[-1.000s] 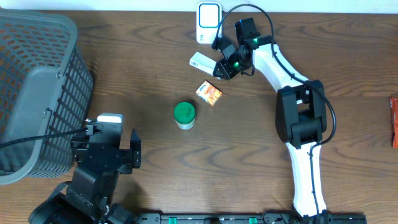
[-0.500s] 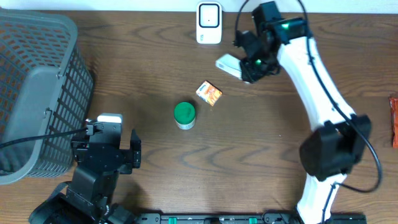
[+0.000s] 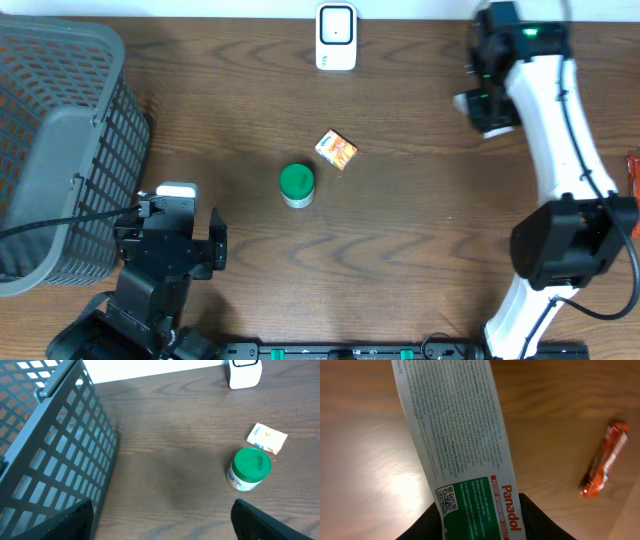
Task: Scan the item barcode
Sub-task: 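Carry the Panadol box right and drop it at the table edge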
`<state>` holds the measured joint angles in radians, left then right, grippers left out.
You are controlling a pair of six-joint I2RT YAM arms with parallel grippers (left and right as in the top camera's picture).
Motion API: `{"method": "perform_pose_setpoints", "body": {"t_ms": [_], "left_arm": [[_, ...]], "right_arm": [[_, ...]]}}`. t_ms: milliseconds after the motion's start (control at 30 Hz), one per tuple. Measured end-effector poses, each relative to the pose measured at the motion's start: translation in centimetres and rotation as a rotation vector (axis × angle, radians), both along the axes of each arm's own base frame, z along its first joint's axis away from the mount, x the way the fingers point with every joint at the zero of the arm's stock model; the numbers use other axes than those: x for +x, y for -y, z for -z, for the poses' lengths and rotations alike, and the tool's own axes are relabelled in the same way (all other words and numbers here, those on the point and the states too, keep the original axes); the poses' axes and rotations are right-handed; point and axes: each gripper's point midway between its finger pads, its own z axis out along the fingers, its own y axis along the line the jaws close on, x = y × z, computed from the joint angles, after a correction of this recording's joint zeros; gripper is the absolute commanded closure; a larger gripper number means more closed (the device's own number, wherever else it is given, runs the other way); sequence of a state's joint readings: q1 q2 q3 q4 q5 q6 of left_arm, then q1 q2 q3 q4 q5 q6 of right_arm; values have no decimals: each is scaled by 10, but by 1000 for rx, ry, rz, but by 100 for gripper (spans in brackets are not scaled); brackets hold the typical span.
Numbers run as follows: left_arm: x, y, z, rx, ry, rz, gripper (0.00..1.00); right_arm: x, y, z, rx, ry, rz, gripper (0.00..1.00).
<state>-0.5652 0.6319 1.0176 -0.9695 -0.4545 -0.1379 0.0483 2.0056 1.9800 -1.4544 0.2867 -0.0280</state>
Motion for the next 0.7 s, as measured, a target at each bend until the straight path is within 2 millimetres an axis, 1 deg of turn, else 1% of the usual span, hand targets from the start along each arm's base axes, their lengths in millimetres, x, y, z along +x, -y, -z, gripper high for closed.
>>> {"method": "perform_pose_setpoints", "body": {"t_ms": [133,200,233,367,467,533,600,633,667,700], "left_arm": [[0,0,0,0,0,0,12],[0,0,0,0,0,0,12],[0,0,0,0,0,0,12],[0,0,0,0,0,0,12],[0,0,0,0,0,0,12],[0,0,0,0,-1,0,12],[0,0,0,0,0,0,12],[0,0,0,1,-1,0,12],[0,0,0,0,0,0,12],[0,0,0,0,0,0,12]], "right_arm": [[6,64,-2,-17,69,171,75],[-1,102,4,-25,82,275,75],[-4,112,6,-27,82,306,76],[-37,184,31,-30,81,532,76],[-62,223,49,-26,89,660,72],[-84,247,64,-14,85,744,70],[-99,261,76,6,89,807,60],[-107,266,83,17,92,838,47],[-116,272,89,36,93,878,25],[-121,275,93,49,95,901,19]]}}
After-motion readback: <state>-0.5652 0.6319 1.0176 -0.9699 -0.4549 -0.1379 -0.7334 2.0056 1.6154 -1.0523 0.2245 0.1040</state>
